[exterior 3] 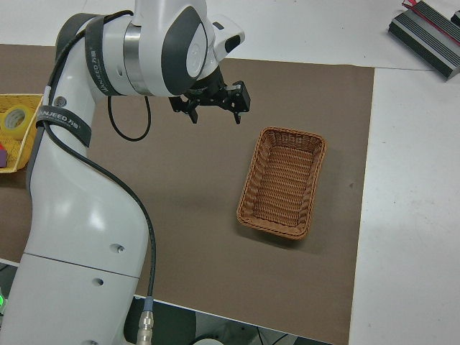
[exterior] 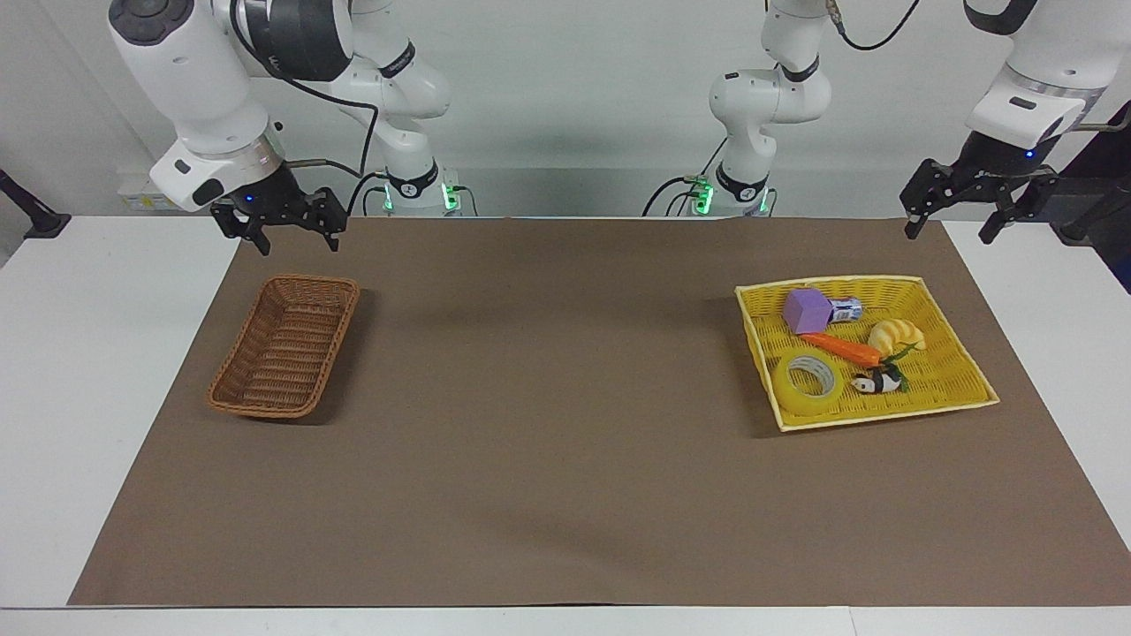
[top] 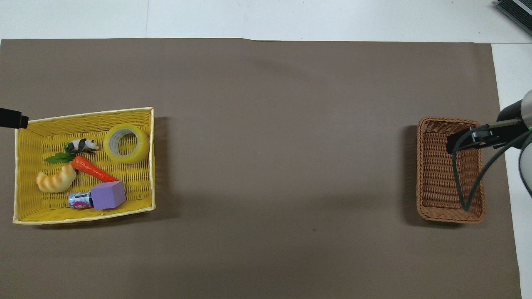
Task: Move tape to another basket
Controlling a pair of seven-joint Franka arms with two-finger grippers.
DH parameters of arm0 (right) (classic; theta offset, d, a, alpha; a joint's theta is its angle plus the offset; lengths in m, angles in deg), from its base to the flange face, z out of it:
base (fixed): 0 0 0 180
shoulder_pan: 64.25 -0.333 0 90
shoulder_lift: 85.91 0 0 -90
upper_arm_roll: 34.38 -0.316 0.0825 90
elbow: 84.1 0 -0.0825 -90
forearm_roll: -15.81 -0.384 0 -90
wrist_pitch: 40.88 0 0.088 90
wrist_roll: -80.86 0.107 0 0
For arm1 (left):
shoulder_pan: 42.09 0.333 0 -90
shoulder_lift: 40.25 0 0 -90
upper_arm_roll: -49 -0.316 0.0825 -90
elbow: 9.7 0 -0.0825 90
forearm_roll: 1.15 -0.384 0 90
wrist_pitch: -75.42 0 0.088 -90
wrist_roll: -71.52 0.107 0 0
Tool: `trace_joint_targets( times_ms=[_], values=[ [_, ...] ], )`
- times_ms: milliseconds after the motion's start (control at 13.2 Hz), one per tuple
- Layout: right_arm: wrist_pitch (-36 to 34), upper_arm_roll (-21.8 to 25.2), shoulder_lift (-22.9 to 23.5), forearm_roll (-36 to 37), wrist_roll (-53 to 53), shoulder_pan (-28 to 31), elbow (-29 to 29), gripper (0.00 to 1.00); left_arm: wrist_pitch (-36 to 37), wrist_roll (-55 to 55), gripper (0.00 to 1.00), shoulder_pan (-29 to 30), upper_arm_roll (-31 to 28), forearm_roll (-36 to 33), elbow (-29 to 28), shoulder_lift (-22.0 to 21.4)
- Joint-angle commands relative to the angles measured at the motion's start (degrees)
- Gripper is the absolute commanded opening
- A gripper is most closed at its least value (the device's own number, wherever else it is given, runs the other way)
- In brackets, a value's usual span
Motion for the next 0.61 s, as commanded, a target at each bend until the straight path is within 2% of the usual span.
trace_joint_targets(
  times_ms=[0, 530],
  values=[
    [-0.4, -0.2, -0.5, -0.2, 0.7, 0.4, 0.0, 1.00, 0.8, -0.5, 1.00, -0.4, 0.0, -0.3, -0.6, -0.6],
    [-0.4, -0.2, -0.5, -0.2, 0.7, 0.4, 0.0, 1.00, 0.5, -0.6, 1.00, -0.7, 0.1, -0.3, -0.6, -0.6]
  ],
)
